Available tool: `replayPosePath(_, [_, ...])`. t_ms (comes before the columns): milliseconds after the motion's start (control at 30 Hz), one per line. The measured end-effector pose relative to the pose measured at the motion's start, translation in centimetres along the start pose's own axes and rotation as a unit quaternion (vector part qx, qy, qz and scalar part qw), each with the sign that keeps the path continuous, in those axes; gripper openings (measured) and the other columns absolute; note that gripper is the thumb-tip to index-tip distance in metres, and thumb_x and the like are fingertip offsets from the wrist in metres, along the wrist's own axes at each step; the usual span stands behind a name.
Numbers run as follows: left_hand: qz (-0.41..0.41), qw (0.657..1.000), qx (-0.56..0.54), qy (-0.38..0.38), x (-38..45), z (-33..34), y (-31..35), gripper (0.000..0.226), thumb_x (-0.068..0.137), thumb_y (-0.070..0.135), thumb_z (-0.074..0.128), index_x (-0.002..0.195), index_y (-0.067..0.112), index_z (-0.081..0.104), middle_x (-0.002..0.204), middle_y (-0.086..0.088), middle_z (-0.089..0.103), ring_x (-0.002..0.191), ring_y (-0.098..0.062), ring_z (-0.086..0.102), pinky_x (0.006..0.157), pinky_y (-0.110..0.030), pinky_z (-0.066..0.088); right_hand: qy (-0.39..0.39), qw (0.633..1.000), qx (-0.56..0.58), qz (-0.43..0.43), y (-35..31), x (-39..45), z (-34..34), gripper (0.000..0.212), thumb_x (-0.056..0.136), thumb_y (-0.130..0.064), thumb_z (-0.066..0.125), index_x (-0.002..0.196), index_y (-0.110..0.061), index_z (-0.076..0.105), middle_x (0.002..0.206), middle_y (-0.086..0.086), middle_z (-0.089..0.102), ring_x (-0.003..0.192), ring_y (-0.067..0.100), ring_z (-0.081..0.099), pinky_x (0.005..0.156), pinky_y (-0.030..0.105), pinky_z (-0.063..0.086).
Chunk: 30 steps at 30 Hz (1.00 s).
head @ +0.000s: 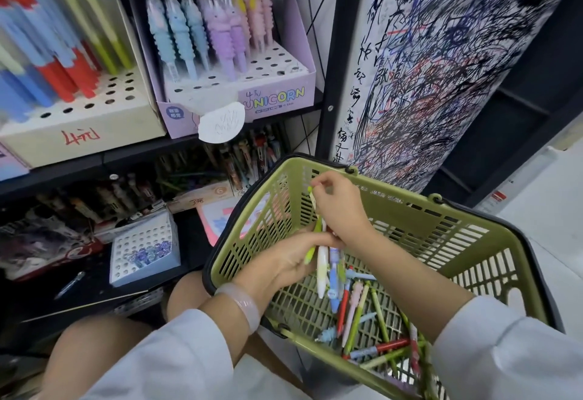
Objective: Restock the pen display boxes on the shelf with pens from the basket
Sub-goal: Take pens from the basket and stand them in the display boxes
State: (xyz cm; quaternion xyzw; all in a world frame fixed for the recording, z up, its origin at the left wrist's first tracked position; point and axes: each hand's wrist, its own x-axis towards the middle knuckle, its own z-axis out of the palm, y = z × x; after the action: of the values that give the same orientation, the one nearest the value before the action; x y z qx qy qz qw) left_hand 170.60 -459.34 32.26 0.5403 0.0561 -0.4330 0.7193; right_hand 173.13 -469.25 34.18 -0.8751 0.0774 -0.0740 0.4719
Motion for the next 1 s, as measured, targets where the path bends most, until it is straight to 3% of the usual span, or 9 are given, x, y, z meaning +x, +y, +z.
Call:
replayPosePath(133, [0.013, 1.0, 0.001, 0.016, -0.4, 0.4, 0.6, 0.013, 0.086, -0.005, 0.049, 0.09, 0.0, 0.06, 0.068, -0.01, 0.064, 0.064, -0.019, 0.063, 0.074, -0.033, 0.055, -0.046, 0.997, 0.053, -0.024, -0.5, -0.2, -0.2, 0.023, 0.098, -0.02, 0.042, 0.111, -0.01, 0.058, 0.109, 0.005, 0.057, 0.094, 0.011, 0.053, 0.087, 0.029, 0.04])
replayPosePath(233, [0.026, 0.999, 0.013, 0.036, -0.9, -0.1, 1.4, 0.018, 0.09, 0.001, 0.046, 0.075, 0.003, 0.056, 0.054, -0.006, 0.06, 0.049, -0.015, 0.059, 0.055, -0.024, 0.054, -0.085, 0.991, 0.076, -0.065, -1.0, -0.2, -1.2, 0.029, 0.101, -0.021, 0.036, 0.122, -0.012, 0.054, 0.126, 0.0, 0.049, 0.115, 0.014, 0.049, 0.101, 0.027, 0.037])
replayPosePath(367, [0.062, 0.993, 0.062, 0.077, -1.9, -1.6, 1.9, 0.016, 0.093, 0.007, 0.051, 0.078, 0.005, 0.057, 0.059, -0.003, 0.061, 0.05, -0.013, 0.058, 0.057, -0.026, 0.051, -0.064, 0.993, 0.086, -0.057, -0.9, 0.1, -2.5, 0.021, 0.099, -0.022, 0.041, 0.113, -0.021, 0.057, 0.112, -0.01, 0.054, 0.096, -0.004, 0.051, 0.077, -0.001, 0.037])
replayPosePath(433, [0.088, 0.993, 0.038, 0.072, -2.5, -2.0, 2.3, 0.01, 0.093, 0.004, 0.05, 0.086, 0.005, 0.057, 0.062, -0.003, 0.064, 0.05, -0.012, 0.057, 0.055, -0.025, 0.05, -0.073, 0.994, 0.071, -0.034, -0.9, -0.1, -2.5, 0.011, 0.095, -0.024, 0.05, 0.1, -0.02, 0.06, 0.095, -0.01, 0.059, 0.081, -0.005, 0.052, 0.07, 0.005, 0.042])
replayPosePath(533, [0.129, 0.989, 0.013, 0.068, -3.5, -2.4, 3.1, 0.014, 0.093, 0.003, 0.049, 0.104, 0.005, 0.058, 0.077, -0.008, 0.066, 0.054, -0.011, 0.059, 0.056, -0.024, 0.05, -0.136, 0.988, 0.077, 0.001, -1.6, -0.9, -1.9, 0.018, 0.09, -0.035, 0.058, 0.086, -0.018, 0.063, 0.077, -0.003, 0.063, 0.062, 0.001, 0.056, 0.064, 0.019, 0.048])
replayPosePath(633, [0.161, 0.984, 0.021, 0.072, -4.8, -3.0, 3.6, 0.022, 0.094, 0.005, 0.049, 0.114, 0.002, 0.057, 0.083, -0.011, 0.066, 0.058, -0.011, 0.062, 0.057, -0.024, 0.053, -0.164, 0.981, 0.104, -0.006, -2.8, -1.5, -1.5, 0.02, 0.088, -0.035, 0.06, 0.085, -0.016, 0.065, 0.074, -0.005, 0.063, 0.063, -0.001, 0.058, 0.062, 0.013, 0.048])
replayPosePath(700, [0.168, 0.984, 0.007, 0.062, -5.9, -3.3, 3.8, 0.021, 0.094, 0.005, 0.049, 0.112, -0.001, 0.058, 0.079, -0.01, 0.07, 0.058, -0.012, 0.065, 0.058, -0.023, 0.055, -0.163, 0.979, 0.12, -0.006, -3.7, -1.5, -1.4, 0.018, 0.089, -0.031, 0.06, 0.084, -0.015, 0.066, 0.077, -0.006, 0.063, 0.071, 0.004, 0.057, 0.067, 0.012, 0.045])
replayPosePath(867, [0.196, 0.978, 0.035, 0.062, -8.2, -4.6, 4.5, 0.013, 0.094, 0.009, 0.05, 0.1, 0.008, 0.062, 0.075, -0.006, 0.071, 0.06, -0.012, 0.066, 0.058, -0.026, 0.056, -0.238, 0.955, 0.179, -0.005, -6.2, -2.2, -0.3, 0.019, 0.093, -0.029, 0.056, 0.085, -0.012, 0.06, 0.066, 0.006, 0.057, 0.052, 0.014, 0.053, 0.057, 0.021, 0.043])
replayPosePath(1000, [0.221, 0.972, 0.022, 0.077, -10.5, -6.2, 5.2, 0.011, 0.093, 0.014, 0.053, 0.093, 0.012, 0.065, 0.068, -0.002, 0.069, 0.058, -0.012, 0.063, 0.058, -0.025, 0.054, -0.221, 0.955, 0.191, -0.046, -8.6, -2.1, 1.0, 0.014, 0.092, -0.023, 0.057, 0.098, -0.012, 0.064, 0.077, -0.001, 0.063, 0.059, 0.003, 0.056, 0.055, 0.013, 0.041])
